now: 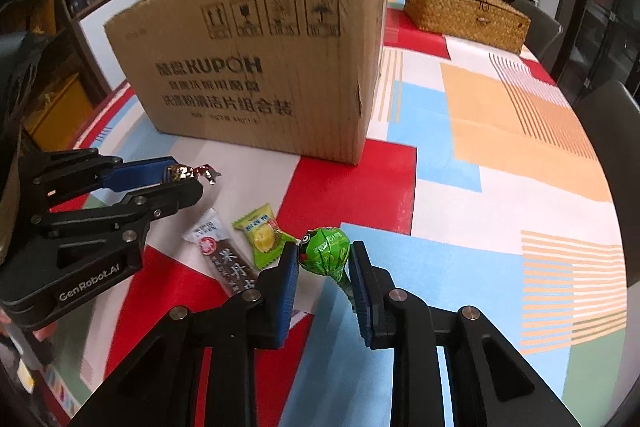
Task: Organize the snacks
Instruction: 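Grasp the gold wrapped candy with the left tool while the right tool grasps the green lollipop, then lift the candy and lollipop and carry them over the box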
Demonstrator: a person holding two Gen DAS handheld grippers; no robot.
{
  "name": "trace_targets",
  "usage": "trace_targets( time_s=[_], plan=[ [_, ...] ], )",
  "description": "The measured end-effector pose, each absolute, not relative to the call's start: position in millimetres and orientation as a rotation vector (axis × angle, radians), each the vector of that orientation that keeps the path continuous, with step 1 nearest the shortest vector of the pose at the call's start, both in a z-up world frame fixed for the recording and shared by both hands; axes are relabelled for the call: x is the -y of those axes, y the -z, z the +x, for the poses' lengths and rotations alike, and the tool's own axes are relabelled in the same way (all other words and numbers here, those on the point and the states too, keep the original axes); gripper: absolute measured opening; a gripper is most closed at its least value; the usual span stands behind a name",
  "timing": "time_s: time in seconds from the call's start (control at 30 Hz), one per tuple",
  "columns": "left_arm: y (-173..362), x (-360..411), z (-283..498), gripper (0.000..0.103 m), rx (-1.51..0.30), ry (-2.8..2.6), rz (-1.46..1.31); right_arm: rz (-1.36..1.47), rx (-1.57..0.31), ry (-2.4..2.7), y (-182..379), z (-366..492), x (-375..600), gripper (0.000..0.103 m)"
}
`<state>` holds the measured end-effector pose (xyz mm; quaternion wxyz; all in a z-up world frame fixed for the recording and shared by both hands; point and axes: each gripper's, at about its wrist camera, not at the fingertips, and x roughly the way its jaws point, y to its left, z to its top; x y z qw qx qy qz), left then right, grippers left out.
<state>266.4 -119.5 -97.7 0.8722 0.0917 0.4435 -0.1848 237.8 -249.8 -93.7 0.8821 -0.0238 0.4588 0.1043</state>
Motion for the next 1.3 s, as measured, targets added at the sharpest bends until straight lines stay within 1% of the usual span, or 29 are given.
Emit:
trace_targets(
  time_s=[0.3, 0.77, 1.07, 1.3],
  plan=[
    [59, 102, 236, 0.028, -0.841, 0.364, 0.160, -0.060, -0.870, -0.226, 60, 221, 242, 0.027],
    [-11, 77, 226, 0.028, -0.654, 0.326, 0.119, -0.074, -0.689, -0.270, -9, 206, 220, 0.027],
    [-56, 65, 247, 0.028, -0.562, 0.291, 0.097, -0.045, -0.574, -0.284, -54, 224, 211, 0.027],
    [-73, 56, 283, 0.028, -0.559, 0.258, 0.092, -0.024, -0.533, -0.289, -82, 259, 204, 0.027]
  ],
)
